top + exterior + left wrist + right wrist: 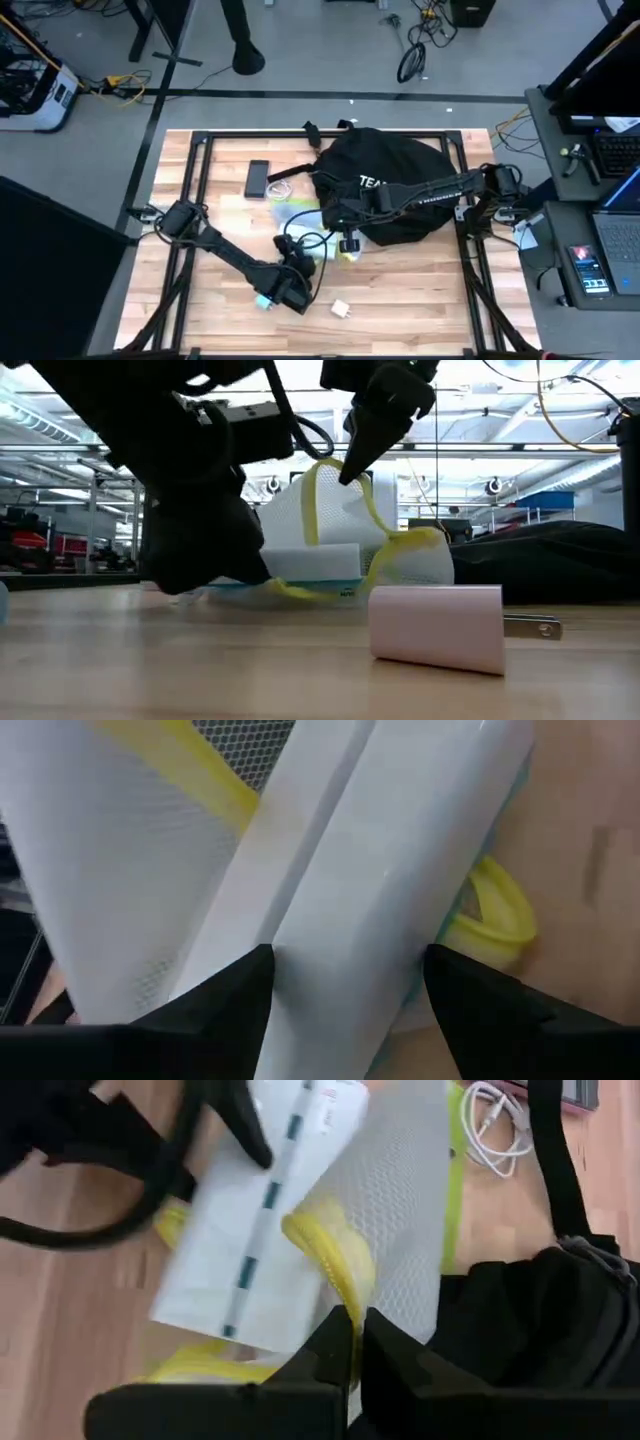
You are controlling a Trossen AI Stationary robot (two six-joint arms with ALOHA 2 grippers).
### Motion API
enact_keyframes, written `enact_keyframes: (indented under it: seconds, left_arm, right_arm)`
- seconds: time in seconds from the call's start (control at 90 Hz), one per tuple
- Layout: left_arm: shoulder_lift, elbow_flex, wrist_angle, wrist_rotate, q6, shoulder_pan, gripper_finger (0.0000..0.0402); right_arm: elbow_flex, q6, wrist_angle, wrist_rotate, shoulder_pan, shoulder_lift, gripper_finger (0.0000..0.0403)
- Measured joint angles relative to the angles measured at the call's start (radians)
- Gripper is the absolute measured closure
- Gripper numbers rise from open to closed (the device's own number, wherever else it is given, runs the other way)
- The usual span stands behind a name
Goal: Unpack backpack
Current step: Remove the medicine organizer from the green zip bag
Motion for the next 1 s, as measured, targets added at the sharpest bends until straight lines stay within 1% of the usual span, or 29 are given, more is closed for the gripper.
enact_keyframes:
  seconds: [0.167, 0.389, 0.567, 0.633, 0.733, 0.9, 1.0]
  left_arm:
    - [-0.003, 0.0, -0.003, 0.01, 0.0, 0.018, 0.0165]
    - [-0.011, 0.026, -0.008, 0.045, -0.002, 0.004, 0.0165]
    - [-0.011, 0.027, -0.005, 0.064, -0.006, 0.007, 0.0165]
    - [-0.012, 0.028, -0.006, 0.071, -0.007, 0.006, 0.0165]
    - [-0.012, 0.028, -0.006, 0.075, -0.007, -0.001, 0.0165]
    - [-0.013, 0.028, -0.006, 0.08, -0.006, -0.003, 0.0165]
    - [-0.013, 0.028, -0.008, 0.081, -0.006, -0.003, 0.0165]
  right_arm:
    - [-0.015, 0.001, 0.001, 0.0, -0.006, 0.0, 0.0403]
    - [-0.091, 0.035, -0.004, -0.003, -0.018, 0.0, 0.0403]
    - [-0.086, 0.069, -0.036, -0.005, -0.007, -0.008, 0.0402]
    - [-0.073, 0.085, -0.029, -0.041, 0.006, -0.027, 0.0396]
    - [-0.056, 0.127, -0.015, -0.105, 0.028, -0.059, 0.0374]
    - [-0.032, 0.22, 0.003, -0.247, 0.061, -0.059, 0.0313]
    - [-0.03, 0.222, 0.049, -0.266, 0.085, -0.017, 0.0283]
